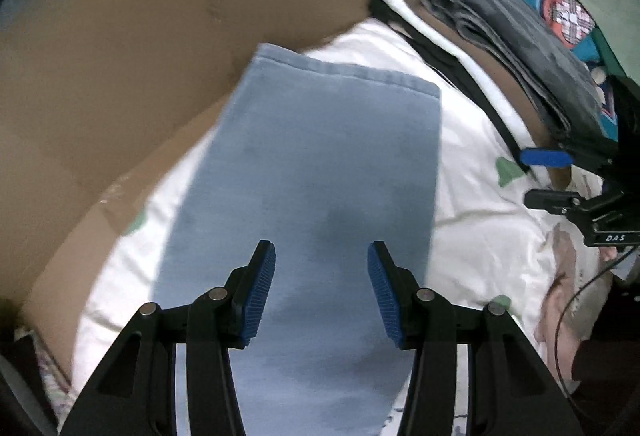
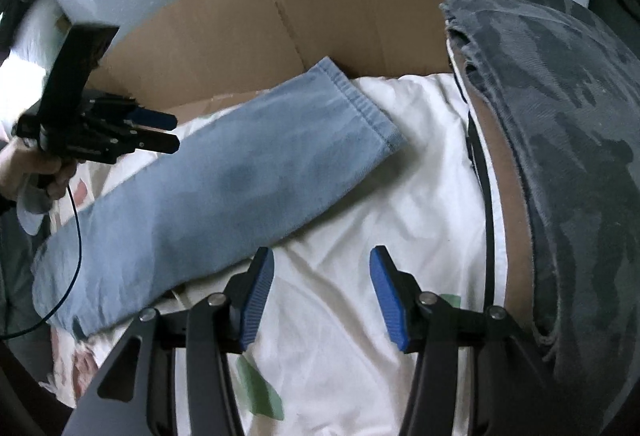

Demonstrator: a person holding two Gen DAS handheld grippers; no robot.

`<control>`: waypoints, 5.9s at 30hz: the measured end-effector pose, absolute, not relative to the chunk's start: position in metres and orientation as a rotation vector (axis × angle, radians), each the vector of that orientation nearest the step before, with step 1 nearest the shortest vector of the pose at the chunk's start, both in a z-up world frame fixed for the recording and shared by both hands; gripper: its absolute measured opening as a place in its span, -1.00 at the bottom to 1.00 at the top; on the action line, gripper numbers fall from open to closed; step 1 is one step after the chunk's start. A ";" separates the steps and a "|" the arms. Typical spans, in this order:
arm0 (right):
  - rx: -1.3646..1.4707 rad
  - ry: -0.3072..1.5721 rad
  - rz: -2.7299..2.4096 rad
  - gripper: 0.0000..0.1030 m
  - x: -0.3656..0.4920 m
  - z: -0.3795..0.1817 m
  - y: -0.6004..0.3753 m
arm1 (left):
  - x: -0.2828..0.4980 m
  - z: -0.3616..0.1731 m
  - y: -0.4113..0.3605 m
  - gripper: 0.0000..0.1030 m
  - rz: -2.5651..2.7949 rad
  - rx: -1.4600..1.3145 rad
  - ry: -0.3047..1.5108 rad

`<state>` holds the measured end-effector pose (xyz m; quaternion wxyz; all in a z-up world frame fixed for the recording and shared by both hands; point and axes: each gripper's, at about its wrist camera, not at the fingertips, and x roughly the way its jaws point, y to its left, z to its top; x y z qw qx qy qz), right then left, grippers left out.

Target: Fold clothes

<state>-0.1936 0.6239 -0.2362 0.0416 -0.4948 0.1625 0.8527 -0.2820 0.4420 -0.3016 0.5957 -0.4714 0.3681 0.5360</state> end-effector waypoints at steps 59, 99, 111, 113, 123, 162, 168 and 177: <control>-1.598 0.639 2.528 0.55 -0.188 -0.299 0.632 | -0.177 -0.385 0.497 0.25 1.352 -0.895 0.971; -1.474 0.600 2.671 0.55 -0.256 -0.273 0.636 | -0.239 -0.299 0.458 -0.92 1.312 -1.010 0.523; -1.527 0.552 2.708 0.51 -0.314 -0.290 0.625 | -0.254 -0.294 0.456 -0.92 1.327 -1.041 0.464; -1.552 0.512 2.709 0.36 -0.317 -0.297 0.621 | -0.256 -0.296 0.456 -0.92 1.326 -1.050 0.457; -1.615 0.439 2.610 0.18 -0.286 -0.318 0.632 | -0.249 -0.310 0.464 -0.92 1.286 -1.070 0.469; -1.560 0.618 2.602 0.17 -0.227 -0.300 0.643 | -0.209 -0.345 0.462 0.40 1.198 -1.122 0.670; -1.568 0.605 2.630 0.18 -0.223 -0.293 0.632 | -0.203 -0.350 0.421 0.40 1.211 -1.171 0.723; -1.594 0.576 2.652 0.18 -0.218 -0.285 0.613 | -0.209 -0.351 0.375 0.40 1.311 -1.200 0.761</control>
